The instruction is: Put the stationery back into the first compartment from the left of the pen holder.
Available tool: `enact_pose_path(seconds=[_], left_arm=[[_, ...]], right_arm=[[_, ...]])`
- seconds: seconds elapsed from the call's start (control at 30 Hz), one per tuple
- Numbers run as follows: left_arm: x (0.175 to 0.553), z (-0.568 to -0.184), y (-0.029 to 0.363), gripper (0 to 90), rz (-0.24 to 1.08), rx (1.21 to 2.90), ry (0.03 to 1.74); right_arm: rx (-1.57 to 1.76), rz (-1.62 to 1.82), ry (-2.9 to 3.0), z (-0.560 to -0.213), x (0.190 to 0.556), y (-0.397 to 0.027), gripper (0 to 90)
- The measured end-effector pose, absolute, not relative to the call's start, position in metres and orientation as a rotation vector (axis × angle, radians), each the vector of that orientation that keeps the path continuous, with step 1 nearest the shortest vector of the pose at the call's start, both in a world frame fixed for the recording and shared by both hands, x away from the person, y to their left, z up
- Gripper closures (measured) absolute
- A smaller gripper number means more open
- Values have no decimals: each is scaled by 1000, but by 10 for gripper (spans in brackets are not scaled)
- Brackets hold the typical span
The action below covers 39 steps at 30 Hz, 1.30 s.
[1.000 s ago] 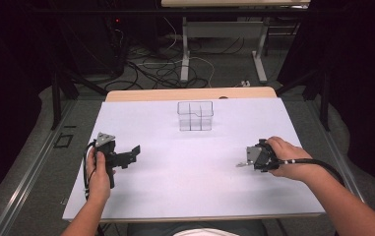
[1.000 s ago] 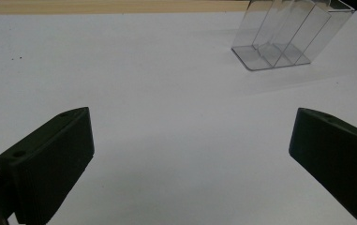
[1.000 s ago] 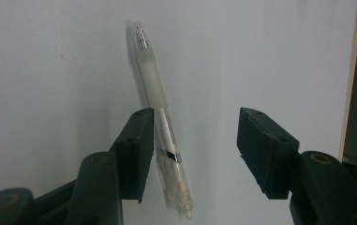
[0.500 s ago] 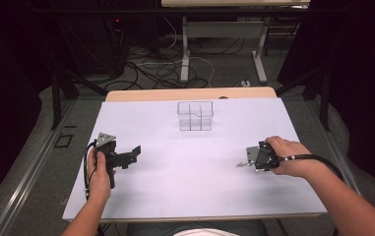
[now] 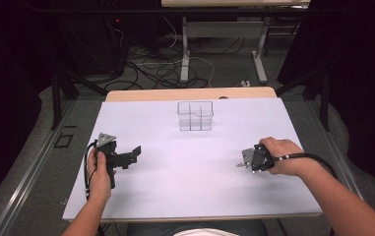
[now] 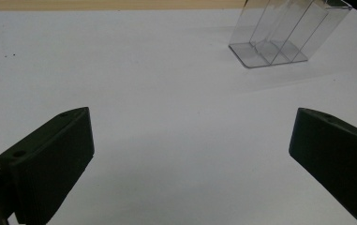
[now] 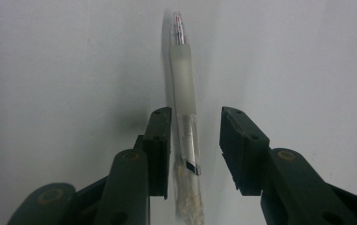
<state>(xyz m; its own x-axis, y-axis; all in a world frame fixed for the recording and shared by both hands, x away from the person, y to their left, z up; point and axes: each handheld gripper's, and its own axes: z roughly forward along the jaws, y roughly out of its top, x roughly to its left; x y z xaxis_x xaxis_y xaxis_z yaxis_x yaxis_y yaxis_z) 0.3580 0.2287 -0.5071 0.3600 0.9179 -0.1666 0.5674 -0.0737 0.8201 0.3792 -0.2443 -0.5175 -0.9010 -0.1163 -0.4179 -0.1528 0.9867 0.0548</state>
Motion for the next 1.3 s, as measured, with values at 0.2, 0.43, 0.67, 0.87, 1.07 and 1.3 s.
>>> enact_pose_path(seconds=[0.2,0.43,0.67,0.87,1.07,1.3], left_arm=[[358,-507,229,2,509,1756,1315],[358,-508,229,2,504,1756,1319],[358,-508,229,2,504,1754,1319],[358,-508,229,2,503,1754,1321],[358,-508,229,2,502,1753,1321],[359,-508,229,2,500,1754,1323]], right_arm=[[-224,110,2705,-523,382,-237,674],[-258,88,2712,-530,383,-231,689],[-293,41,2719,-532,384,-228,770],[-300,47,2713,-533,383,-228,796],[-307,26,2715,-532,382,-226,798],[-274,35,2717,-530,381,-225,799]])
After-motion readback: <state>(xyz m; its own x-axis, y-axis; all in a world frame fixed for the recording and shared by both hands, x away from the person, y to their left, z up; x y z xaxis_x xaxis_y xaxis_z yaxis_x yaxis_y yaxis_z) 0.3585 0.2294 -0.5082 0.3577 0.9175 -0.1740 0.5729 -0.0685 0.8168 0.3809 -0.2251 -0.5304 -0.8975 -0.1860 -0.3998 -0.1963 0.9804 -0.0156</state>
